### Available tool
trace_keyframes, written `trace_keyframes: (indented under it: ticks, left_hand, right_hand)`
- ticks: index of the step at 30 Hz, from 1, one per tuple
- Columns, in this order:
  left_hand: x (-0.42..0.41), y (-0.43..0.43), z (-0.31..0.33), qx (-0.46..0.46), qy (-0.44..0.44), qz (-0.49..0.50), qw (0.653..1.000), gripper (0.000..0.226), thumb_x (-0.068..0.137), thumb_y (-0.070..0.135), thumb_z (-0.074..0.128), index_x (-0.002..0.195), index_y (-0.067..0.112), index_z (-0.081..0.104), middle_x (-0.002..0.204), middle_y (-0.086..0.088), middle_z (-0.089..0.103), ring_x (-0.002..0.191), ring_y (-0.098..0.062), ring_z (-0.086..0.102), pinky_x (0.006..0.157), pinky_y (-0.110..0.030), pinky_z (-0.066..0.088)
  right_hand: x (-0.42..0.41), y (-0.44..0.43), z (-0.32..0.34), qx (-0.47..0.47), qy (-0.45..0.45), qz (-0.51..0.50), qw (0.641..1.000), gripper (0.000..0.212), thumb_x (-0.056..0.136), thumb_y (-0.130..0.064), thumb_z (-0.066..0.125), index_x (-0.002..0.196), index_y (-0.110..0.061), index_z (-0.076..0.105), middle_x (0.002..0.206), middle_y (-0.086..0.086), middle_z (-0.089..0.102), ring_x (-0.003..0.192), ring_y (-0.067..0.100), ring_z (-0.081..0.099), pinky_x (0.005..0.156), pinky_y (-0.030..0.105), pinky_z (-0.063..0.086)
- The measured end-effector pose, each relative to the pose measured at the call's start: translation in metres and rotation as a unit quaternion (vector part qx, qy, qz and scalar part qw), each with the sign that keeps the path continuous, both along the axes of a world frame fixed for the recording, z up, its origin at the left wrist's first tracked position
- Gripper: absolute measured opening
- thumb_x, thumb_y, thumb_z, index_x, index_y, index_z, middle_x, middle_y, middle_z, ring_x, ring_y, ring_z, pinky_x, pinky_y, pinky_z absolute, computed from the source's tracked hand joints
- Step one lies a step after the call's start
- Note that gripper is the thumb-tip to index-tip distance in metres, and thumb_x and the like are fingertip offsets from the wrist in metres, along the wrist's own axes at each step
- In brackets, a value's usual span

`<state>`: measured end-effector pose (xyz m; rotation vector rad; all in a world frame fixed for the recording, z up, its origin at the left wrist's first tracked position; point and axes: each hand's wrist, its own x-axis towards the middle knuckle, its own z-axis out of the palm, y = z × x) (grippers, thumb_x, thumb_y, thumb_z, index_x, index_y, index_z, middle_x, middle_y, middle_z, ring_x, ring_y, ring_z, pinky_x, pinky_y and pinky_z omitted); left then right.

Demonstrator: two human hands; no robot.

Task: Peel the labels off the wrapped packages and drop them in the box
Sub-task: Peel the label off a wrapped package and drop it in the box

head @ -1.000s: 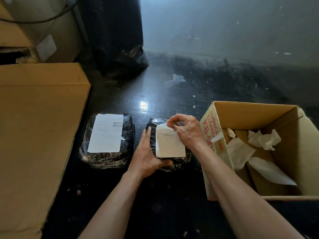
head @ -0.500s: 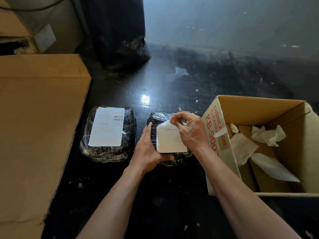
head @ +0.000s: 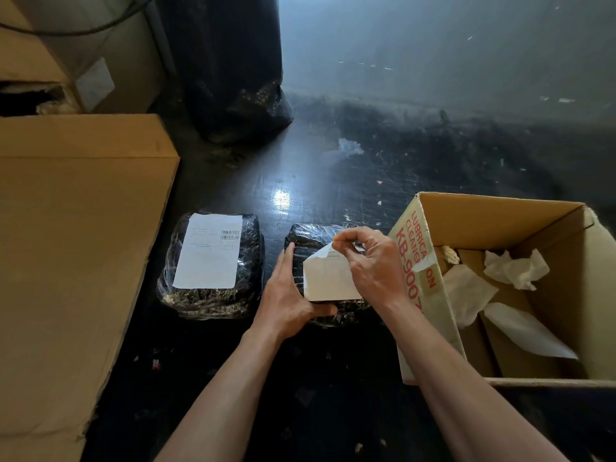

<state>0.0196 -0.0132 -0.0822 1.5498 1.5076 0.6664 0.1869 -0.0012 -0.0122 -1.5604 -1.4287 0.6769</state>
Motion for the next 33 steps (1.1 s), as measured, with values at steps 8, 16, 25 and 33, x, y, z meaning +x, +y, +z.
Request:
trace_keyframes:
  ticks: [8,16,25,33]
  left_hand:
    - [0.001,-0.001,0.000,0.000,-0.001,0.004,1.000,0.154,0.040,0.054,0.099,0.162,0.035,0.008,0.169,0.004,0.021,0.151,-0.013,0.028,0.120,-0.031,0.028]
    - [0.001,0.000,0.000,0.004,-0.007,0.001,1.000,0.153,0.041,0.053,0.099,0.163,0.031,0.009,0.170,0.003,0.018,0.152,-0.010,0.024,0.118,-0.023,0.021]
    - [0.002,0.000,0.001,0.000,0.002,0.008,1.000,0.153,0.039,0.054,0.099,0.162,0.031,0.011,0.166,0.004,0.028,0.147,-0.011,0.035,0.118,-0.030,0.032]
    - [0.005,0.000,0.003,-0.008,0.006,0.003,1.000,0.155,0.040,0.053,0.100,0.163,0.031,0.008,0.169,0.002,0.019,0.152,-0.013,0.026,0.123,-0.036,0.028]
  right_hand:
    - [0.001,0.001,0.004,-0.009,-0.025,0.022,0.999,0.007,0.088,-0.022,0.077,0.084,-0.027,0.074,0.090,-0.017,0.071,0.093,0.002,0.064,0.087,0.034,0.055]
    - [0.005,0.012,0.005,-0.047,-0.053,0.037,0.997,0.025,0.085,-0.026,0.079,0.109,-0.030,0.075,0.097,-0.014,0.072,0.098,0.006,0.065,0.091,0.039,0.056]
    - [0.000,0.008,0.002,-0.028,-0.029,0.032,0.999,0.006,0.083,-0.021,0.081,0.085,-0.025,0.078,0.092,-0.017,0.070,0.096,0.006,0.063,0.087,0.035,0.055]
    - [-0.004,-0.006,0.009,-0.035,-0.010,0.037,0.999,0.005,0.084,-0.019,0.080,0.086,-0.023,0.079,0.092,-0.018,0.066,0.101,0.007,0.058,0.089,0.039,0.053]
